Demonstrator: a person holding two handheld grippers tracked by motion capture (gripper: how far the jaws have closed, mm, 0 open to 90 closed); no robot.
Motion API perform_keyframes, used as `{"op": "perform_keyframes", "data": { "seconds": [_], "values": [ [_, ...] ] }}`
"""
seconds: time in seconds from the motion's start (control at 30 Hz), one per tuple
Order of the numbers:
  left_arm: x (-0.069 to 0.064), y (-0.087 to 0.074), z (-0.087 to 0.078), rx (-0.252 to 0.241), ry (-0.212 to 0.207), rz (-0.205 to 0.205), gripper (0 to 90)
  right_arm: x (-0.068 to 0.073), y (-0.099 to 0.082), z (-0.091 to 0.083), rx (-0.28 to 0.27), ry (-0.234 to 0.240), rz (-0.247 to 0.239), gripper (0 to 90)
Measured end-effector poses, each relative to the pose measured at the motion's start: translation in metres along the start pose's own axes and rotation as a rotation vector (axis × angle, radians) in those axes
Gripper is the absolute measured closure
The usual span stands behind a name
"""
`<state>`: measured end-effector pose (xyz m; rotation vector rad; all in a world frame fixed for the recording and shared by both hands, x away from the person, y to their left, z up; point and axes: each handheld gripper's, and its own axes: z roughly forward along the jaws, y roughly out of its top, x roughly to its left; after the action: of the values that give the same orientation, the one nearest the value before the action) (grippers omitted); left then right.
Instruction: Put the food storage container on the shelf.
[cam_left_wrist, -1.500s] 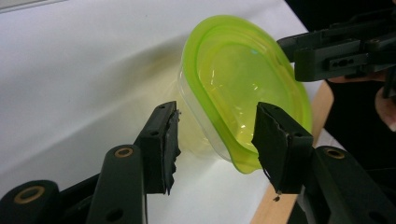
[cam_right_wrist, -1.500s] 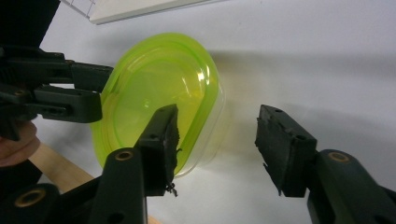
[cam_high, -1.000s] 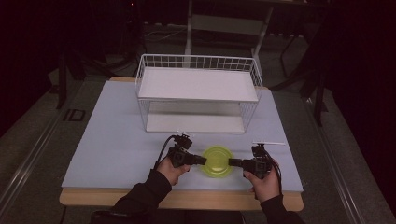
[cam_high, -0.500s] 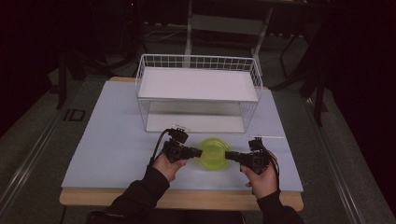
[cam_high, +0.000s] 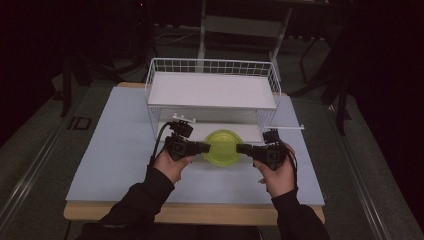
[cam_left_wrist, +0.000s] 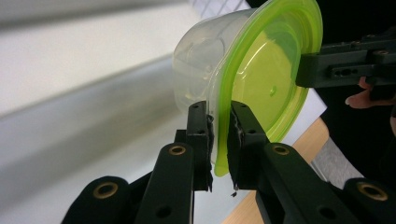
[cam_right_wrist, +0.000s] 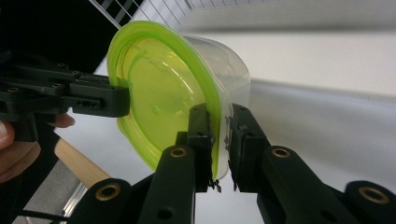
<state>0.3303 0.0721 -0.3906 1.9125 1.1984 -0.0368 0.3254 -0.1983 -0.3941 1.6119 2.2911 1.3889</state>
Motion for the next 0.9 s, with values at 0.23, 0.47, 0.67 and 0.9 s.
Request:
{"op": "perform_keyframes", "data": {
  "seconds": [0.23, 0.47, 0.67, 0.9],
  "values": [
    [-0.005, 0.028, -0.026, -0.053, 0.035, -0.003, 81.4, 0.018, 0.035, -0.010, -0.045, 0.005, -0.036, 80.2],
    [0.000, 0.047, -0.039, -0.086, 0.054, -0.033, 81.4, 0.024, 0.064, -0.006, -0.050, 0.021, -0.026, 80.1],
    [0.004, 0.064, -0.041, -0.098, 0.077, -0.060, 81.3, 0.026, 0.085, -0.001, -0.047, 0.011, -0.021, 80.0],
    [0.010, 0.090, -0.044, -0.092, 0.111, -0.089, 81.0, 0.028, 0.113, 0.004, -0.038, -0.012, 0.000, 79.9]
  ]
}}
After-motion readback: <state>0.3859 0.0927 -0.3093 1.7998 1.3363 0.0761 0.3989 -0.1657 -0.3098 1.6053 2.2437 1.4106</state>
